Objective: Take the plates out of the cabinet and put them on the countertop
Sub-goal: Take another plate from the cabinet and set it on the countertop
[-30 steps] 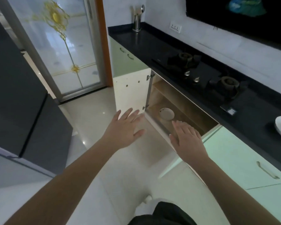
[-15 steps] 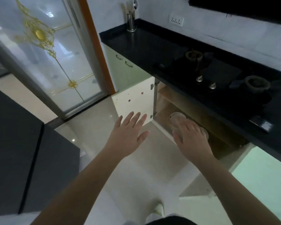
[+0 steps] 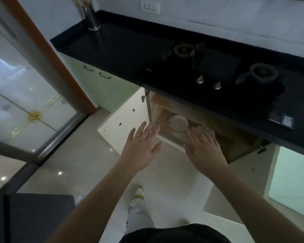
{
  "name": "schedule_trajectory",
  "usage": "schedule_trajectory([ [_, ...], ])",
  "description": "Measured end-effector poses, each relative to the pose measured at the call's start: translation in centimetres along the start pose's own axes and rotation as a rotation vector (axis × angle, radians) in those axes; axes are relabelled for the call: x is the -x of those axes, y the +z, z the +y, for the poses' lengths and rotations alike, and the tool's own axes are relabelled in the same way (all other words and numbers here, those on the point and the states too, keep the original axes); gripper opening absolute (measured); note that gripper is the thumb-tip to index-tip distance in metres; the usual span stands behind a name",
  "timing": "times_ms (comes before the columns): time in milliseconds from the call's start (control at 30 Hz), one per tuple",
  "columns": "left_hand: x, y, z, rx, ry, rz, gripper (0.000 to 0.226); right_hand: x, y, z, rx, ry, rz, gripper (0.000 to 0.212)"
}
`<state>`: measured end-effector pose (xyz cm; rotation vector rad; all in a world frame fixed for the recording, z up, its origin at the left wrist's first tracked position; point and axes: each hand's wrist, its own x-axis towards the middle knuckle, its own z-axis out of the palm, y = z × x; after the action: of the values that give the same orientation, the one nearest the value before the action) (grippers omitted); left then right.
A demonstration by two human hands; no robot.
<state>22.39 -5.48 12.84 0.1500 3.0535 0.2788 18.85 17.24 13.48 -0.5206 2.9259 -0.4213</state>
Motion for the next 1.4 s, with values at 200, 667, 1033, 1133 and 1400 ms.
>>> schedule_trajectory([
  [200, -5.3, -0.1, -7.7, -0.046, 0.178, -0.010, 0.064, -5.7, 2.8, -4.8, -0.045, 0.177, 0.015, 0.060],
  [667, -15.4, 5.0, -11.1, 0.016, 0.305, -0.030, 0.060, -12.8, 7.9, -2.3, -0.064, 0.392, 0.064, 0.062],
  [1033, -24.0, 21.7, -10.3, 0.023, 0.264, -0.144, 0.057, -21.9, 20.3, 7.4, -0.090, 0.308, -0.037, 0.062],
  [1133, -27.0, 26.9, -10.3, 0.004, 0.254, -0.121, 0.055, -24.0, 24.6, 10.2, -0.076, 0.287, -0.048, 0.062],
  [1400, -34.5, 40.7, -12.3, 0.003, 0.187, -0.108, 0.061, -29.6, 37.0, 17.3, 0.017, 0.220, 0.026, 0.057],
])
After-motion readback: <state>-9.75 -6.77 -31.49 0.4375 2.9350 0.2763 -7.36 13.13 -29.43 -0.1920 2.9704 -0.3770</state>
